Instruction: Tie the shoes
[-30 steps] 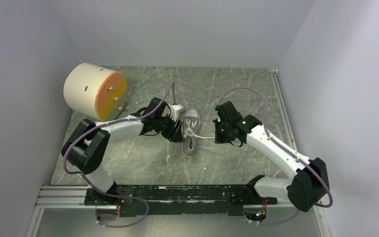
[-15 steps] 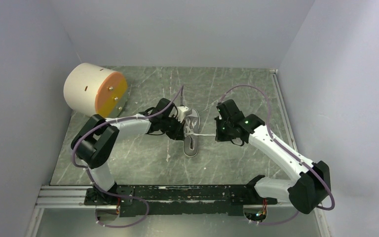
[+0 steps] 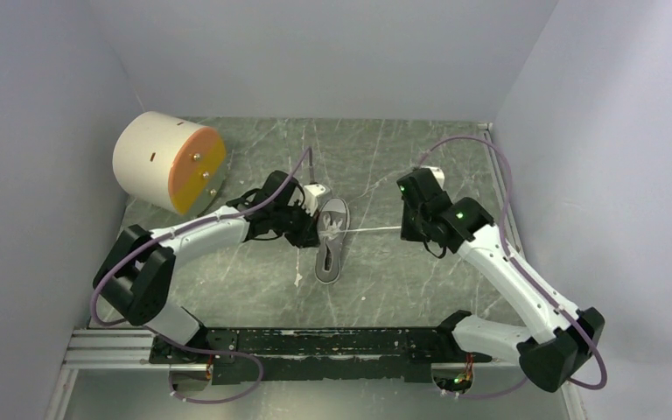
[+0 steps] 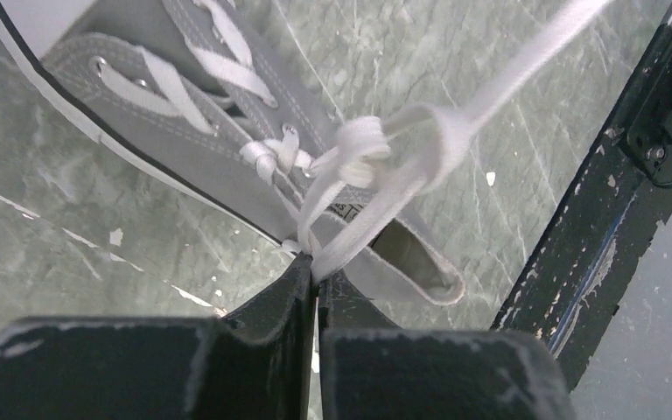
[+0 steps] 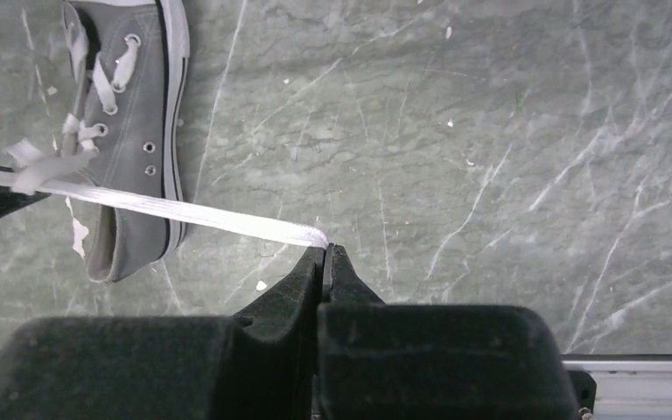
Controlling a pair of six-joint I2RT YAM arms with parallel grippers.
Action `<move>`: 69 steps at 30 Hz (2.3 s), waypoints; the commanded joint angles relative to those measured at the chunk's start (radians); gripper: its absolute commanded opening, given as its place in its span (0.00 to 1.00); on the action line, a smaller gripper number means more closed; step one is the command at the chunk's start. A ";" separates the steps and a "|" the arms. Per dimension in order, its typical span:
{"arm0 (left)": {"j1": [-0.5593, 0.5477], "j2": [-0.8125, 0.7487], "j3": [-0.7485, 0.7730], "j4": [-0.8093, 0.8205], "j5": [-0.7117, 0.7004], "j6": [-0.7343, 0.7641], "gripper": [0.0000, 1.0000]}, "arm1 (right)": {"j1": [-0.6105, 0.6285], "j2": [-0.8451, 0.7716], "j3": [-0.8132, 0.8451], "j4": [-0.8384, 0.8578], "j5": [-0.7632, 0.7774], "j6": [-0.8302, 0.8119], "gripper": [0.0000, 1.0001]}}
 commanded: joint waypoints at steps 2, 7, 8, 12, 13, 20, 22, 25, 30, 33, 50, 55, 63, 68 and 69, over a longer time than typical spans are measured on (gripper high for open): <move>-0.001 0.051 0.014 -0.044 0.056 -0.003 0.13 | -0.007 -0.031 0.005 -0.049 0.057 0.022 0.00; 0.002 0.058 0.042 -0.079 0.059 0.009 0.44 | -0.007 -0.036 -0.020 0.006 0.010 -0.001 0.00; 0.006 0.052 0.040 -0.084 0.058 0.012 0.51 | -0.007 -0.038 -0.025 0.027 -0.015 -0.011 0.00; 0.043 0.014 0.015 -0.098 0.074 0.021 0.70 | -0.007 -0.037 -0.044 0.083 -0.070 -0.021 0.00; 0.052 0.003 0.005 -0.092 0.080 0.021 0.72 | -0.007 -0.034 -0.046 0.089 -0.080 -0.025 0.00; 0.068 0.069 0.005 -0.049 0.165 0.079 0.67 | -0.007 -0.016 -0.042 0.108 -0.100 -0.052 0.00; 0.068 0.093 0.010 -0.014 0.220 0.074 0.65 | -0.007 -0.010 -0.037 0.107 -0.102 -0.057 0.00; 0.067 0.122 0.003 0.046 0.254 0.050 0.65 | -0.007 -0.009 -0.036 0.106 -0.103 -0.057 0.00; 0.065 0.182 0.016 0.062 0.225 0.040 0.55 | -0.007 -0.021 -0.049 0.111 -0.108 -0.042 0.00; 0.067 0.190 0.024 0.043 0.186 0.040 0.37 | -0.006 -0.027 -0.063 0.111 -0.104 -0.035 0.00; 0.065 -0.344 0.049 -0.297 -0.101 -0.139 0.05 | -0.006 0.027 -0.038 0.143 -0.092 -0.030 0.00; 0.065 -0.305 0.113 -0.362 -0.170 -0.135 0.05 | -0.009 0.079 -0.009 0.114 -0.012 0.015 0.00; 0.065 -0.244 0.135 -0.423 -0.377 -0.183 0.05 | -0.020 0.110 -0.040 0.065 0.031 0.054 0.00; 0.066 -0.237 0.103 -0.451 -0.533 -0.240 0.05 | -0.055 0.126 -0.088 0.112 0.025 0.040 0.00; 0.067 -0.241 0.091 -0.453 -0.577 -0.261 0.05 | -0.062 0.130 -0.097 0.128 0.020 0.035 0.00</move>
